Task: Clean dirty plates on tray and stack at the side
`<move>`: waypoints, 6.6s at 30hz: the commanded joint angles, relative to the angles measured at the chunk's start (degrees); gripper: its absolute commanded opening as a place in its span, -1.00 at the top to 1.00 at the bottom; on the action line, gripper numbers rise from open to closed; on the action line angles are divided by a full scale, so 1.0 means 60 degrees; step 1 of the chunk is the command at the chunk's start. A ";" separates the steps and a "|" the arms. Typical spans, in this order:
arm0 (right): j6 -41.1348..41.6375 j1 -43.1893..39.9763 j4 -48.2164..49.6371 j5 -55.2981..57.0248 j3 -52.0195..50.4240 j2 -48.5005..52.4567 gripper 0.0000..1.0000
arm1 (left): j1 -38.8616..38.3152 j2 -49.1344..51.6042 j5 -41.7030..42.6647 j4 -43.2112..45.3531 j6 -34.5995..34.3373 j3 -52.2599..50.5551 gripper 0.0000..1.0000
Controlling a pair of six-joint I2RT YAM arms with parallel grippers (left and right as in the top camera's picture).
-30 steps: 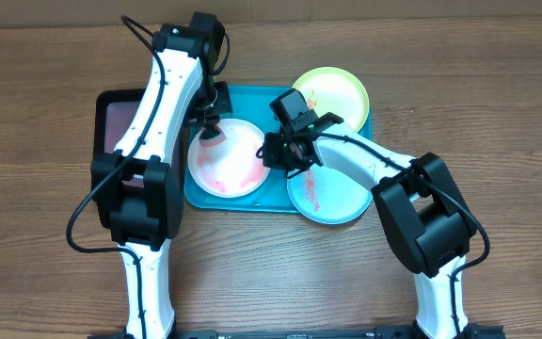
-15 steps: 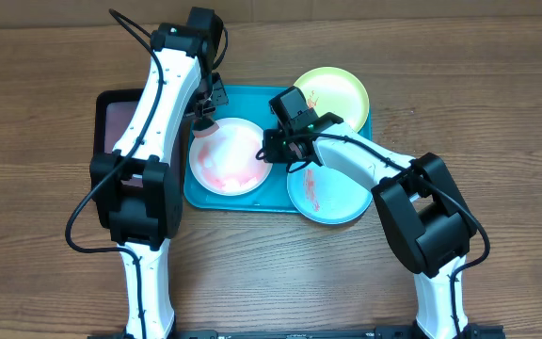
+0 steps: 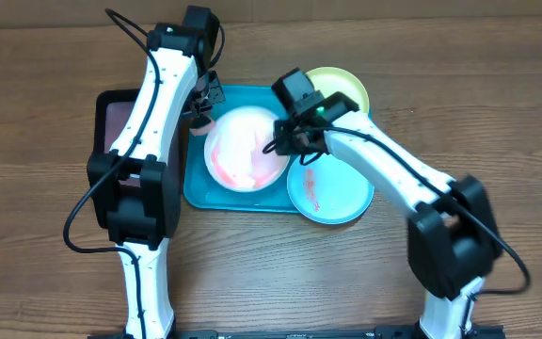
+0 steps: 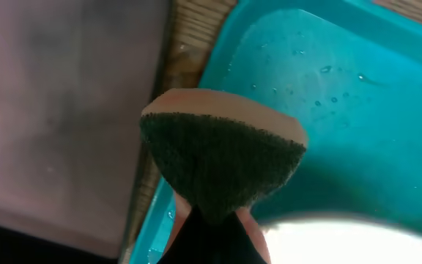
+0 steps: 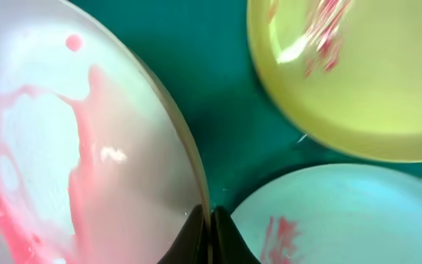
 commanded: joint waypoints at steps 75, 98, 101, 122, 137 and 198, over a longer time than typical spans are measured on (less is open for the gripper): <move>0.3147 0.0973 -0.0492 0.1060 0.0127 0.1260 0.84 | 0.0226 0.0040 -0.0124 -0.0025 0.0226 0.0248 0.92; -0.3639 -0.1115 0.1534 -0.2954 0.0127 0.1716 -0.04 | 0.0226 0.0040 -0.0120 -0.0022 0.0226 0.0248 0.92; -0.3636 -0.1184 0.1443 -0.3351 0.0127 0.1898 0.03 | 0.0226 0.0040 -0.0120 -0.0022 0.0226 0.0248 0.92; -0.2324 -0.0943 0.1953 -0.2637 0.0102 0.2488 0.59 | 0.0219 0.0040 -0.0120 -0.0025 0.0226 0.0248 0.92; 0.1705 -0.0619 0.1942 -0.1632 0.0102 0.2488 0.93 | -0.0062 0.0047 -0.0018 0.0117 0.0222 -0.0124 0.92; 0.1596 -0.0262 0.1716 -0.1202 0.0102 0.2488 0.93 | -0.0688 0.0058 0.5519 0.3005 0.5220 -0.3180 0.92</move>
